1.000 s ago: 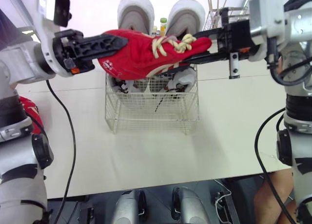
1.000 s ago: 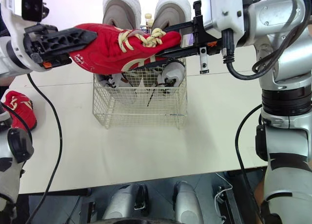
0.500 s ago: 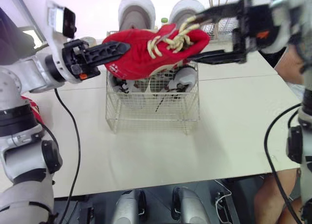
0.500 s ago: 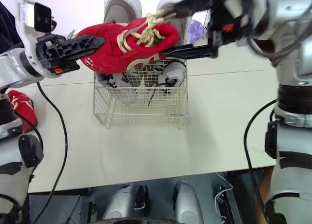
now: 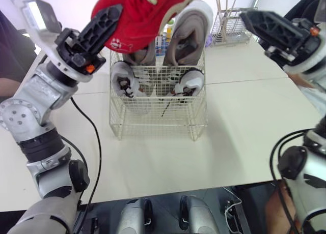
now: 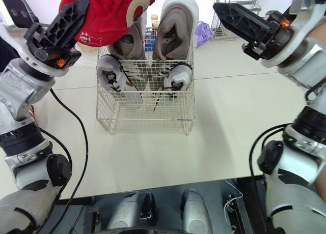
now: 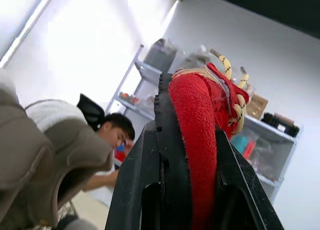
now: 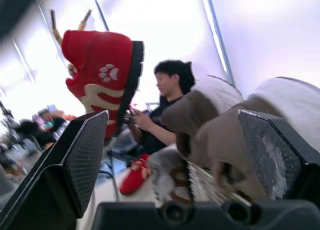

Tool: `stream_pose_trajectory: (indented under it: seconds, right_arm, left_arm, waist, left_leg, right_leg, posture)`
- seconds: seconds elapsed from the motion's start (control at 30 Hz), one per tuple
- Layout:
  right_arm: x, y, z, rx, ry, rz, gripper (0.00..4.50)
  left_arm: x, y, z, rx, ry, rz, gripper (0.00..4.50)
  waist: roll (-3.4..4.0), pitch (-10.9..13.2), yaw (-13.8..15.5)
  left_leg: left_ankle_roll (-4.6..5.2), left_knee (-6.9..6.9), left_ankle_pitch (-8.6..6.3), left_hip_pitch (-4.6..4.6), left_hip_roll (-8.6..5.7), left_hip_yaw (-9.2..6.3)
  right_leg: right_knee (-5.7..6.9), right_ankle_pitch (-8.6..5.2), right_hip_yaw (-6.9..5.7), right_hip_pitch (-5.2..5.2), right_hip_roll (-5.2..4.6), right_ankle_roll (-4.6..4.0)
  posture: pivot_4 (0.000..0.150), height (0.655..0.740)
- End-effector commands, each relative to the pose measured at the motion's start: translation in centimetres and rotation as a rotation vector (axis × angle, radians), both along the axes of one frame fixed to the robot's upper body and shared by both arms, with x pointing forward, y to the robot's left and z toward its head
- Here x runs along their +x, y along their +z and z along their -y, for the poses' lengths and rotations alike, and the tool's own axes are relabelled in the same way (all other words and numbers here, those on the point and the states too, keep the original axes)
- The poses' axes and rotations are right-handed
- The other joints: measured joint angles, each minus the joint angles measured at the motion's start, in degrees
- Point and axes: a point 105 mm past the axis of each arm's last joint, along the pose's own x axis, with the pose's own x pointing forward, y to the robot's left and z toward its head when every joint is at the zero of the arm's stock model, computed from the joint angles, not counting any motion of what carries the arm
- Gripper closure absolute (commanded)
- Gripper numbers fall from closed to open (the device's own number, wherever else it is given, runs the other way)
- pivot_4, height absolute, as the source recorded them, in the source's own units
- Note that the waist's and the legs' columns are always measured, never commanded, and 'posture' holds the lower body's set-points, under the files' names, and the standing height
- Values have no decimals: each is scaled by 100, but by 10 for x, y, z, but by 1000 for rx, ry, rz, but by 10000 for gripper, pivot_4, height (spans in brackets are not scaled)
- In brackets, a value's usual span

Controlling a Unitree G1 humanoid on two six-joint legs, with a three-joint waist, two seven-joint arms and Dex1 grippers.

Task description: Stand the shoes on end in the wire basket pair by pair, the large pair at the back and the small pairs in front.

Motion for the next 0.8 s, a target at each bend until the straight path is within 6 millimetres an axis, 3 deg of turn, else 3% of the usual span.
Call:
stream_pose_trajectory:
  seconds: [0.03,0.17,0.4,0.8]
  right_arm:
    - [-13,11,-25,64,70,40,537]
    - [-12,10,-49,84,122,36,537]
    - [-8,20,-70,147,162,52,537]
    - [-9,33,-85,203,203,76,537]
  left_arm:
    - [-6,11,8,-26,-19,52,41553]
    - [-3,9,14,-29,-38,35,41553]
    - [-1,2,21,-11,-43,14,41553]
    - [1,-10,25,4,-19,-13,41553]
  waist:
    - [0,0,2]
    - [-1,0,26]
    - [-1,-1,-3]
    - [-1,-1,0]
  left_leg:
    - [0,0,0,0,0,0]
    - [2,1,0,-4,-2,0]
    - [3,1,-1,-4,-2,-1]
    - [3,-1,-1,-5,-1,-1]
  right_leg:
    - [0,0,0,0,1,0]
    - [-3,0,-2,1,1,1]
    - [-5,0,-2,3,5,2]
    - [-8,0,-1,2,7,2]
  posture:
    - [1500,7400]
    - [1500,7400]
    - [1500,7400]
    - [1500,7400]
